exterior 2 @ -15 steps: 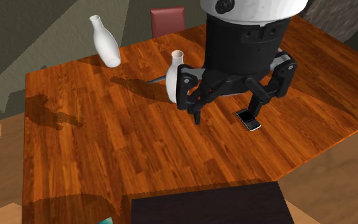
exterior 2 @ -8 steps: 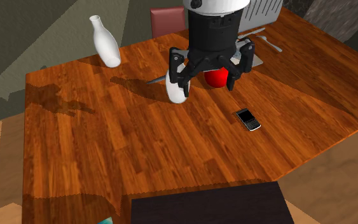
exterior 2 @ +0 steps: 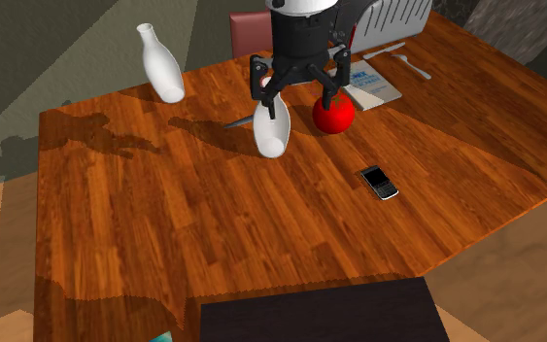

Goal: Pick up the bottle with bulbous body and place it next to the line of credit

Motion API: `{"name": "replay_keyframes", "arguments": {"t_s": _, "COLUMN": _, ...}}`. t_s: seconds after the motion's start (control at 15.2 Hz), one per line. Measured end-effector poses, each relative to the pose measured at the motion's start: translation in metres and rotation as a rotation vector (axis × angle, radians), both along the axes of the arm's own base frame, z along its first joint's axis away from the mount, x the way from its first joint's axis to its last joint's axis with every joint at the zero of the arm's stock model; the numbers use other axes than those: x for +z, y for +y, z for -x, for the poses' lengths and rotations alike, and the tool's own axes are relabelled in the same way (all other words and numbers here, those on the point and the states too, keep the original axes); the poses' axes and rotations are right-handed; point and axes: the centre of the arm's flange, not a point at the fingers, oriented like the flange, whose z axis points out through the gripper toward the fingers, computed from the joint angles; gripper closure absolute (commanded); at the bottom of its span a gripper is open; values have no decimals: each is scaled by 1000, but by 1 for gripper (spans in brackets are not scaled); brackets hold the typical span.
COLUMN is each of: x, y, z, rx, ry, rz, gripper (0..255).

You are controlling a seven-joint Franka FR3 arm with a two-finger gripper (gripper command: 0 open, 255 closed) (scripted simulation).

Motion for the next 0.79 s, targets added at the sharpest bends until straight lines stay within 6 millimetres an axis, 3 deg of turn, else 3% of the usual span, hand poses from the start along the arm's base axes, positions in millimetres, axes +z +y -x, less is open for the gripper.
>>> {"name": "replay_keyframes", "arguments": {"t_s": 0.79, "x": -62, "y": 20, "z": -148, "rx": 54, "ry": -17, "rz": -16, "gripper": 0}}
